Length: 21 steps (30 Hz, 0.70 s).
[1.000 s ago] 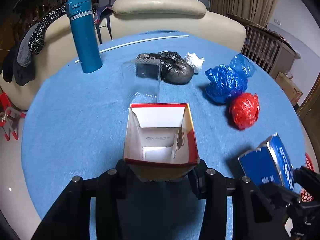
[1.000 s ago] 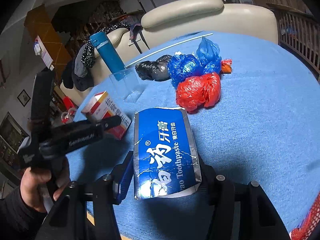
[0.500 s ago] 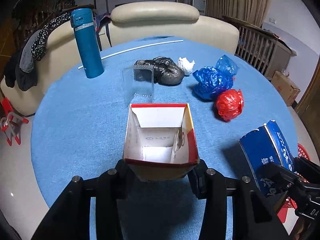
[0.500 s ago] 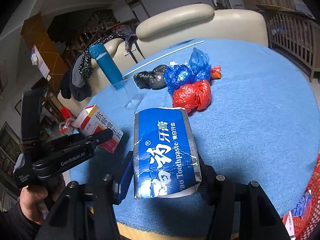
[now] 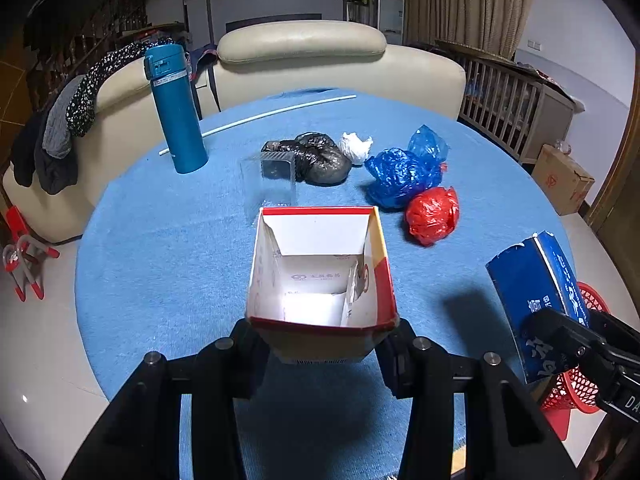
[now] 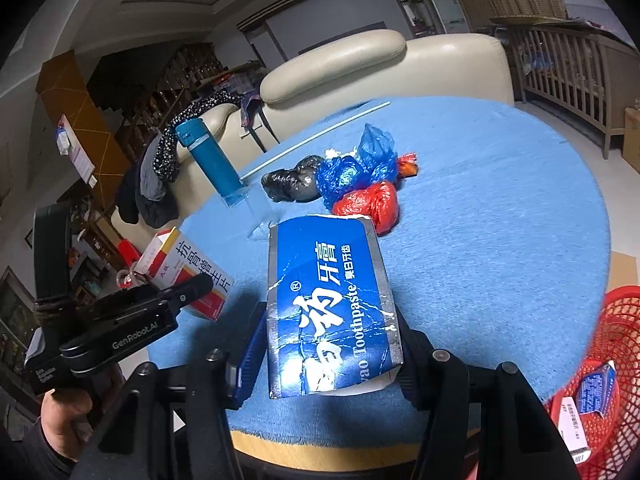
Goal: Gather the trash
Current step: 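Carry the toothpaste box and red-white carton over the red wastebasket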
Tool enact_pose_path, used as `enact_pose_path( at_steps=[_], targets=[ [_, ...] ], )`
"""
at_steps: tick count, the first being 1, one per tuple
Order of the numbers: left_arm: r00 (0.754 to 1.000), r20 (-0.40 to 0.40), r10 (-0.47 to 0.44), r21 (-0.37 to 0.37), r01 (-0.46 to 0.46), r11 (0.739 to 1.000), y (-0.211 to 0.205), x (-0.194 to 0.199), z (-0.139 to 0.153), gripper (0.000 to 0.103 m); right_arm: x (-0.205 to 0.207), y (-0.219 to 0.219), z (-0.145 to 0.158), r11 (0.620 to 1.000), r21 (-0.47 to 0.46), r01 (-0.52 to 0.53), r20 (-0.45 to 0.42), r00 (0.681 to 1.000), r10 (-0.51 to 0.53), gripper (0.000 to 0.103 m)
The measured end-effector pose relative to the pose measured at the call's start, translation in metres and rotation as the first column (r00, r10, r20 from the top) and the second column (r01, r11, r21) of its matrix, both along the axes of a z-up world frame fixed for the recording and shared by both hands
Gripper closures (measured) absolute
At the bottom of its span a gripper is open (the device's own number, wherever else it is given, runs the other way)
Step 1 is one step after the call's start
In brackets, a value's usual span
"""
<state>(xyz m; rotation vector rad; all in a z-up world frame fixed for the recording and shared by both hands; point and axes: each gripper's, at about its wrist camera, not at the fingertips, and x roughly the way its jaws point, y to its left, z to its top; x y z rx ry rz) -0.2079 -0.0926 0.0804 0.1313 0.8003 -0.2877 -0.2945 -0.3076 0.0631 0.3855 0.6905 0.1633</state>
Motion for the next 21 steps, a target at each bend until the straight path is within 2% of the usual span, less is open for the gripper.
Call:
enact_pose_path(
  at_steps=[21],
  targets=[
    [0.999,0.033,-0.016,0.012,0.016,1.0,-0.007,-0.012,0.01,0.055,-0.018,-0.004,0.011,0.999,0.004,0.041,0.033,0.999,-0.042,0.044]
  ],
)
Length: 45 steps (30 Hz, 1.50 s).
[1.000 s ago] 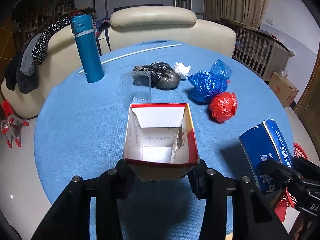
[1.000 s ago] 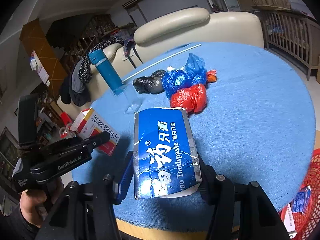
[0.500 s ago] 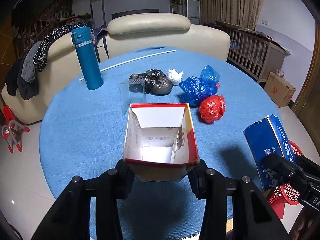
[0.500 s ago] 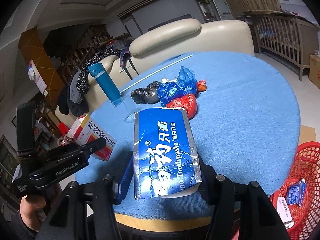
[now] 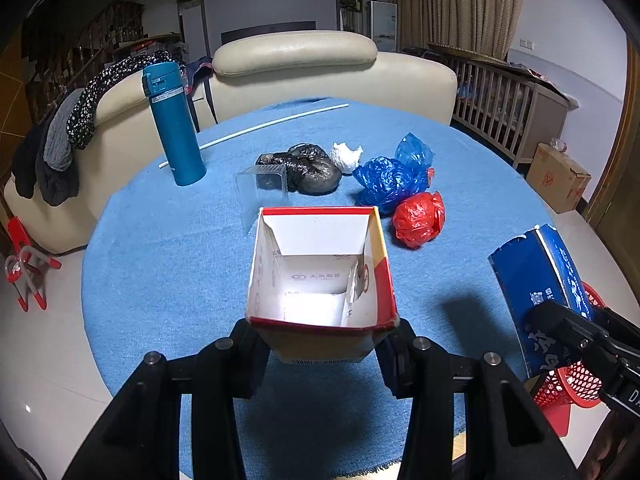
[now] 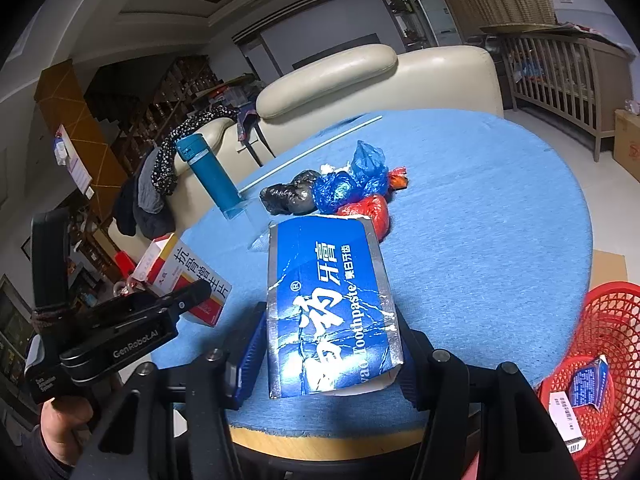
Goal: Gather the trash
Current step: 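Carry the toothpaste box and red-white carton over the red wastebasket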
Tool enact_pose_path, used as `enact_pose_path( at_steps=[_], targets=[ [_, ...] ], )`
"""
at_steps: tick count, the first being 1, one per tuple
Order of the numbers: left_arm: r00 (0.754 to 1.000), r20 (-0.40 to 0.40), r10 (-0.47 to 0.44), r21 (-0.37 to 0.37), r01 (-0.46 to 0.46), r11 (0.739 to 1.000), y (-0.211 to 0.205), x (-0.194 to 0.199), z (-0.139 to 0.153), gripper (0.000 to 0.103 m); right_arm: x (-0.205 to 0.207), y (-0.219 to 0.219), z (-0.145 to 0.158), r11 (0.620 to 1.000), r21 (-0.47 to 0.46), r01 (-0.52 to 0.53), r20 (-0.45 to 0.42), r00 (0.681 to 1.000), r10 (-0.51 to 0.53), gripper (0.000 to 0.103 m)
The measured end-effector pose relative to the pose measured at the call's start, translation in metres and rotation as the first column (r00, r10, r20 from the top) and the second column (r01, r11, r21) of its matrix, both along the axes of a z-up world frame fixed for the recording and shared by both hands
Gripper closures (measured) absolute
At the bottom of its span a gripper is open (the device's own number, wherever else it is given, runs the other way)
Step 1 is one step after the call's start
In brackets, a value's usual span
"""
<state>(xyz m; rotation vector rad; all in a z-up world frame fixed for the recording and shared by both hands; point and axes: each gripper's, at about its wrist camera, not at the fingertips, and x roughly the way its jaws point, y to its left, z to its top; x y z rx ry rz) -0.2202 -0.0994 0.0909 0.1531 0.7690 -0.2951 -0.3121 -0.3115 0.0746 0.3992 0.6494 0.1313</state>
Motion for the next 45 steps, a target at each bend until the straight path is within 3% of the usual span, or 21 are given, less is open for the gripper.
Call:
enact_pose_path(
  at_steps=[30,45],
  targets=[
    [0.999,0.005,-0.042,0.014,0.042,0.999,-0.016,-0.007,-0.001,0.056,-0.031,-0.05,0.005,0.986,0.04,0.162,0.038,0.986,-0.164,0.044],
    [0.991,0.013,-0.134,0.038,0.133,0.99,-0.058,-0.017,0.002,0.056,-0.065,-0.101,0.0,0.952,0.068,0.297,0.04,0.953,-0.3,0.044]
  ],
)
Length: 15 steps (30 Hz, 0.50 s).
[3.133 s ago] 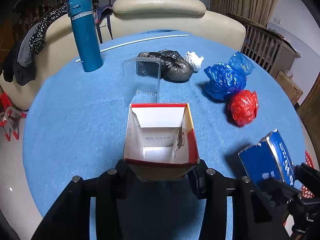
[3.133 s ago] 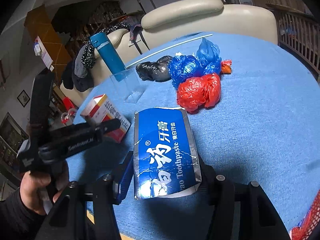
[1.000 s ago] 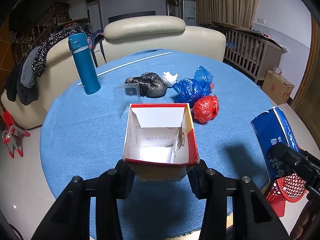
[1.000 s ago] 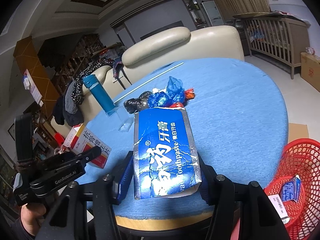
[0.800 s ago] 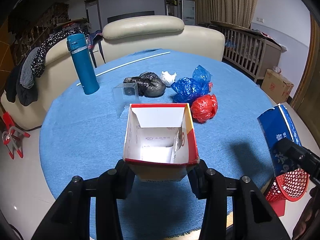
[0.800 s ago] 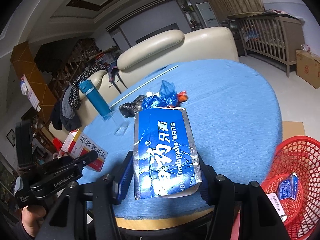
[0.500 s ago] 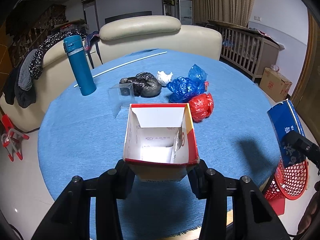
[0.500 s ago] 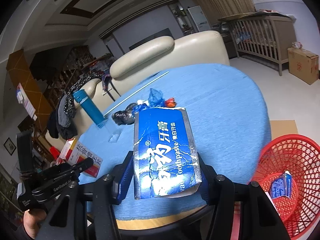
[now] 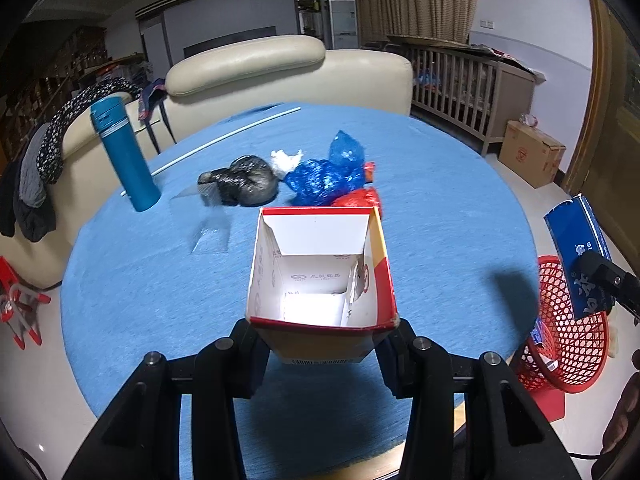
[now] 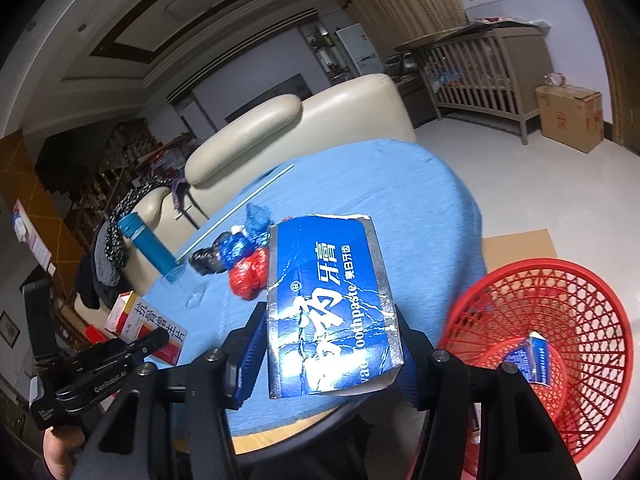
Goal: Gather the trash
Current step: 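Carry the toothpaste box and red-white carton over the red wastebasket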
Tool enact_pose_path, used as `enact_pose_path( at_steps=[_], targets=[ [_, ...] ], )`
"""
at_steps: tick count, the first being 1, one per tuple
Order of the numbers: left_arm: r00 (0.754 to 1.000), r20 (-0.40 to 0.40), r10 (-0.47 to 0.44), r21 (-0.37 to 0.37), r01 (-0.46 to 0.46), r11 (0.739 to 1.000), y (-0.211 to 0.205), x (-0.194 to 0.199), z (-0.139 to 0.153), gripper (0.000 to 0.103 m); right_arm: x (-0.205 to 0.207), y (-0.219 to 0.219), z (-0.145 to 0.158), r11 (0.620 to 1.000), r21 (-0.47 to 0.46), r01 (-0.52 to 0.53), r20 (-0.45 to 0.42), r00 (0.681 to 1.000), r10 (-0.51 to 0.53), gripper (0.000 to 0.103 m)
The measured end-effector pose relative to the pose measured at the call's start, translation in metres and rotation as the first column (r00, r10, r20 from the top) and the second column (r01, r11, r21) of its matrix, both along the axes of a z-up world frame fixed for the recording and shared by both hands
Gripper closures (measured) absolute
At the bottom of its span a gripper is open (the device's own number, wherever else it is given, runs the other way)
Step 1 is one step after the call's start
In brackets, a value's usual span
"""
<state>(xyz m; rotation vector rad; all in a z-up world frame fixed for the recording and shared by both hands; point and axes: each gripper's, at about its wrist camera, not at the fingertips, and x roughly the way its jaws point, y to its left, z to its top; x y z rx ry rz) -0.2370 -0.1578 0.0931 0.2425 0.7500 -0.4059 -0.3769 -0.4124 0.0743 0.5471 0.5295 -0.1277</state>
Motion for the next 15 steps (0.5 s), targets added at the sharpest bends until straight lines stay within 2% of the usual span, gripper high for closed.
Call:
enact_pose_path(
  at_steps=[7,15],
  targets=[
    [0.998,0.006,-0.061,-0.007,0.061,0.998,-0.026,-0.006,0.008,0.056,-0.013,-0.014,0.0,0.999,-0.011,0.045,0.007,0.999,-0.045,0.044],
    [0.989,0.014,-0.146,0.016,0.146,0.989,-0.064,-0.018,0.008,0.056,-0.036,-0.047,-0.006,0.988,-0.009,0.153,-0.006,0.988,-0.153,0.044]
  ],
)
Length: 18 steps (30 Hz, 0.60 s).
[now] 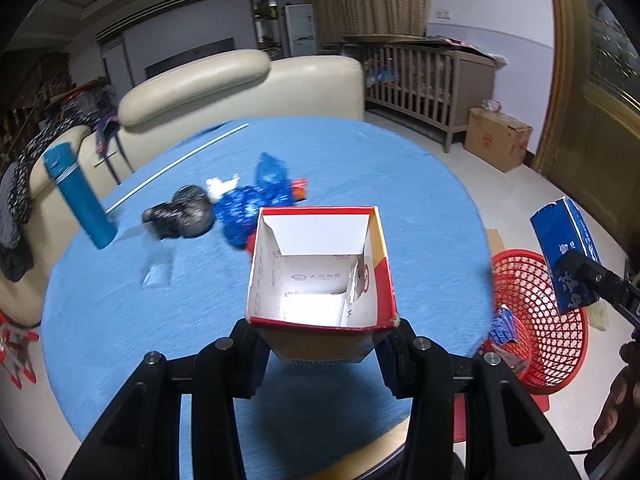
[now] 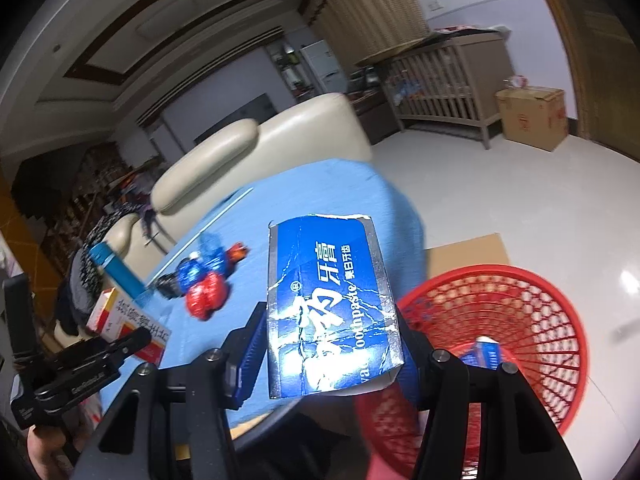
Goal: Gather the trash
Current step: 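Carry the toothpaste box and red-white carton over the red wastebasket, then open both tools to drop the boxes into the red wastebasket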
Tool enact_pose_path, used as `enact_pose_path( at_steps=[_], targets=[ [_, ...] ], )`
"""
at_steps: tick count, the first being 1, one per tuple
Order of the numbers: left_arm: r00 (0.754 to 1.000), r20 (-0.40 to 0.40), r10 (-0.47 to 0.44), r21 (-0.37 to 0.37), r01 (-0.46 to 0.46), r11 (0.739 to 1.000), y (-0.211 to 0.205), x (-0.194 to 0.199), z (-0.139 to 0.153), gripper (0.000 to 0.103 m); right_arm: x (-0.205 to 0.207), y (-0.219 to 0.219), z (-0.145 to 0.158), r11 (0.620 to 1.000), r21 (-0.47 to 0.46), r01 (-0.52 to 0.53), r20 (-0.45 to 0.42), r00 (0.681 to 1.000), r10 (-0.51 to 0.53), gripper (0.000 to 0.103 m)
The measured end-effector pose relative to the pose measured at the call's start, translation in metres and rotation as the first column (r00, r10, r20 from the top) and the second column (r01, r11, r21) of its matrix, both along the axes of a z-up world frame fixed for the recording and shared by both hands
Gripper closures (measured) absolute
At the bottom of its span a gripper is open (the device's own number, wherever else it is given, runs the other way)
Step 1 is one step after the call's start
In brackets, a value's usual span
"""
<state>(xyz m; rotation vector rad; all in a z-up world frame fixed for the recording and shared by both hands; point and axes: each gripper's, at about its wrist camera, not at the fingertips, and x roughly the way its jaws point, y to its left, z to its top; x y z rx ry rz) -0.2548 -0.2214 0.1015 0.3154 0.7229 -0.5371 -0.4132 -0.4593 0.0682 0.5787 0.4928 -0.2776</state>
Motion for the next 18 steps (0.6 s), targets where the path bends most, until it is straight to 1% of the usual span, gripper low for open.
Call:
enact_pose_path(
  at_steps=[5,10,16,18],
  targets=[
    [0.998,-0.01,-0.062,-0.008,0.061,0.998,-0.026,-0.008,0.001,0.056,-0.019,-0.028,-0.012,0.996,0.022,0.082,-0.032,0.996,-0.082,0.044],
    [0.99,-0.013,-0.143,-0.009,0.143,0.99,-0.056,-0.02,0.002,0.056,-0.036,-0.052,-0.022,0.988,0.026,0.15,-0.071,0.986,-0.148,0.044],
    [0.97,-0.03,-0.241,-0.013,0.24,0.971,-0.092,-0.037,0.002,0.056,-0.052,-0.072,-0.039,0.98,0.033,0.198,-0.124,0.974,-0.192,0.044],
    [0.962,-0.048,-0.269,-0.017,0.268,0.963,-0.104,-0.041,0.0,0.056,-0.055,-0.076,-0.045,0.977,0.034,0.21,-0.144,0.969,-0.203,0.043]
  ],
)
